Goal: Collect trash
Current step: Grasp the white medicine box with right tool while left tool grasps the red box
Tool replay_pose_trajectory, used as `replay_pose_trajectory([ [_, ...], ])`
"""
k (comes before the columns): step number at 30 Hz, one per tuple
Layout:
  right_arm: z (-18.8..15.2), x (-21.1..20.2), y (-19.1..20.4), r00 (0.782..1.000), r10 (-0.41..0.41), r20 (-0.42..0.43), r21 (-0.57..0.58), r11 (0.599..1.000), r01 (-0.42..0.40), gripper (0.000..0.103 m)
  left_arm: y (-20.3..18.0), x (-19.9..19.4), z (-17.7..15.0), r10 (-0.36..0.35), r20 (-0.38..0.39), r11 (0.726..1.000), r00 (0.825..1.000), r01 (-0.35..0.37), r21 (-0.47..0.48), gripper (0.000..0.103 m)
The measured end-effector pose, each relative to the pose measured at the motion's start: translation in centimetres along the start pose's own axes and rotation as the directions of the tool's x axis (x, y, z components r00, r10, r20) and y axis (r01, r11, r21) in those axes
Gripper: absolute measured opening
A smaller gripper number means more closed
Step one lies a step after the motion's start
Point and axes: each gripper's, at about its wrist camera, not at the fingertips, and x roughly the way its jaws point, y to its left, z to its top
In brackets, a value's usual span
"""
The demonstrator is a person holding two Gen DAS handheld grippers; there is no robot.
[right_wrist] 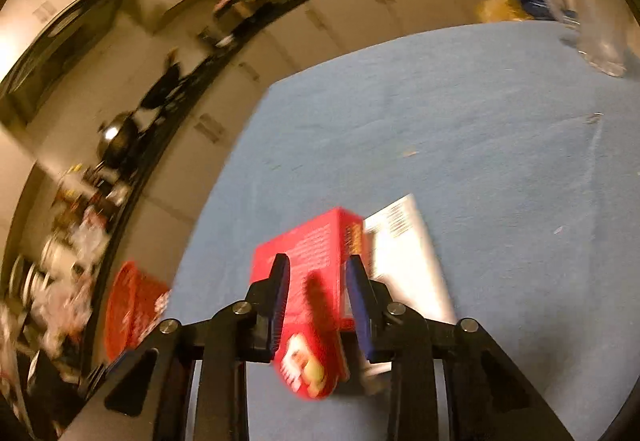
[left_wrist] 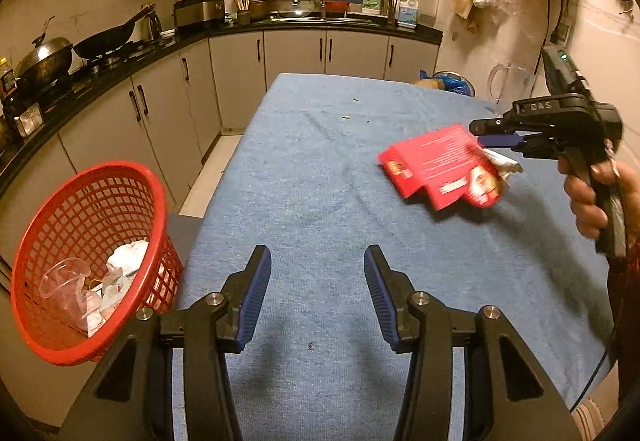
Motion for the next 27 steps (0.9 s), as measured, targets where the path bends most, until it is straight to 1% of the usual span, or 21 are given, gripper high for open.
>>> replay_pose_trajectory([
  [1, -0.7, -0.1, 1.0, 1.000, 0.022, -0.015, -0.022, 1.000, -0.022, 0.032, 0.0, -0.1, 0.0, -0.002, 0.002, 1.000, 1.000, 0.002, 0.000, 0.047],
  [2, -1.5, -0.3, 2.2, 0.997, 0.070, -0.046, -0.044, 0.996, -0.072, 0.032, 0.0, -0.1, 0.0, -0.007, 0.003, 1.000, 1.000, 0.007, -0.001, 0.047],
  [3, -2.5, -0.4, 3.4, 0.987, 0.139, -0.084, -0.063, 0.988, -0.144, 0.031, 0.0, -0.2, 0.1, -0.015, 0.002, 1.000, 1.000, 0.015, -0.003, 0.049],
  [4, -2.9, -0.8, 3.9, 0.985, 0.150, -0.083, -0.075, 0.985, -0.156, 0.031, 0.0, -0.2, 0.2, -0.025, 0.000, 1.000, 1.000, 0.025, -0.003, 0.050],
  [6, -3.0, -2.6, 4.4, 0.998, 0.060, 0.005, -0.107, 0.992, -0.060, 0.031, -0.1, 0.2, 0.5, -0.043, -0.009, 0.999, 0.999, 0.043, -0.004, 0.052],
  [7, -2.7, -3.2, 4.2, 0.999, 0.015, 0.038, -0.122, 0.993, -0.011, 0.037, -0.2, 0.6, 0.9, -0.061, -0.020, 0.998, 0.998, 0.061, -0.007, 0.052],
  [8, -2.1, -3.6, 3.5, 0.996, -0.071, 0.063, -0.129, 0.989, 0.078, 0.044, -0.3, 0.9, 1.1, -0.079, -0.031, 0.997, 0.996, 0.079, -0.012, 0.055],
  [9, -1.6, -3.7, 2.7, 0.984, -0.162, 0.081, -0.130, 0.977, 0.171, 0.065, -0.6, 1.5, 1.6, -0.104, -0.051, 0.994, 0.993, 0.103, -0.023, 0.057],
  [10, -1.3, -3.5, 2.2, 0.971, -0.220, 0.091, -0.145, 0.962, 0.232, 0.079, -0.7, 1.9, 2.0, -0.117, -0.063, 0.993, 0.991, 0.115, -0.028, 0.058],
  [11, -0.9, -3.1, 1.4, 0.957, -0.275, 0.091, -0.177, 0.941, 0.287, 0.079, -1.0, 2.3, 2.3, -0.126, -0.069, 0.992, 0.990, 0.124, -0.029, 0.058],
  [12, -0.6, -2.4, 0.5, 0.934, -0.347, 0.086, -0.205, 0.911, 0.357, 0.079, -1.3, 2.6, 2.7, -0.120, -0.072, 0.993, 0.990, 0.118, -0.029, 0.058],
  [13, -0.4, -1.9, 0.2, 0.923, -0.377, 0.079, -0.213, 0.898, 0.385, 0.079, -1.4, 2.7, 3.0, -0.110, -0.072, 0.994, 0.991, 0.108, -0.029, 0.058],
  [14, -0.3, -1.3, -0.5, 0.929, -0.366, 0.053, -0.218, 0.904, 0.368, 0.079, -1.6, 2.8, 3.2, -0.109, -0.070, 0.994, 0.992, 0.107, -0.033, 0.058],
  [15, -0.2, -0.5, -1.1, 0.942, -0.336, 0.006, -0.221, 0.918, 0.329, 0.079, -1.6, 2.7, 3.3, -0.115, -0.069, 0.993, 0.991, 0.113, -0.036, 0.058],
  [18, -0.1, 1.3, -1.7, 0.936, -0.349, -0.041, -0.245, 0.912, 0.329, 0.079, -2.0, 2.8, 3.4, -0.110, -0.072, 0.994, 0.991, 0.109, -0.024, 0.060],
  [20, 0.1, 2.1, -1.9, 0.939, -0.340, -0.056, -0.252, 0.914, 0.317, 0.079, -2.2, 3.1, 3.5, -0.100, -0.083, 0.995, 0.992, 0.099, -0.015, 0.060],
  [21, 0.2, 2.6, -1.9, 0.939, -0.338, -0.065, -0.254, 0.915, 0.312, 0.076, -2.3, 3.2, 3.6, -0.099, -0.086, 0.995, 0.991, 0.098, -0.014, 0.060],
  [23, 0.2, 3.3, -2.0, 0.942, -0.324, -0.090, -0.258, 0.921, 0.292, 0.057, -2.5, 3.3, 3.9, -0.100, -0.086, 0.995, 0.991, 0.099, -0.010, 0.060],
  [24, 0.1, 3.5, -2.3, 0.944, -0.312, -0.110, -0.243, 0.929, 0.279, 0.054, -2.6, 3.4, 4.0, -0.097, -0.087, 0.995, 0.991, 0.097, -0.007, 0.061],
  [25, 0.4, 3.4, -2.7, 0.947, -0.303, -0.112, -0.224, 0.936, 0.273, 0.054, -2.7, 3.5, 4.2, -0.096, -0.087, 0.995, 0.992, 0.096, -0.005, 0.061],
  [27, 0.6, 2.5, -3.4, 0.953, -0.288, -0.093, -0.187, 0.945, 0.268, 0.054, -2.8, 3.9, 4.6, -0.100, -0.091, 0.995, 0.991, 0.100, -0.005, 0.061],
])
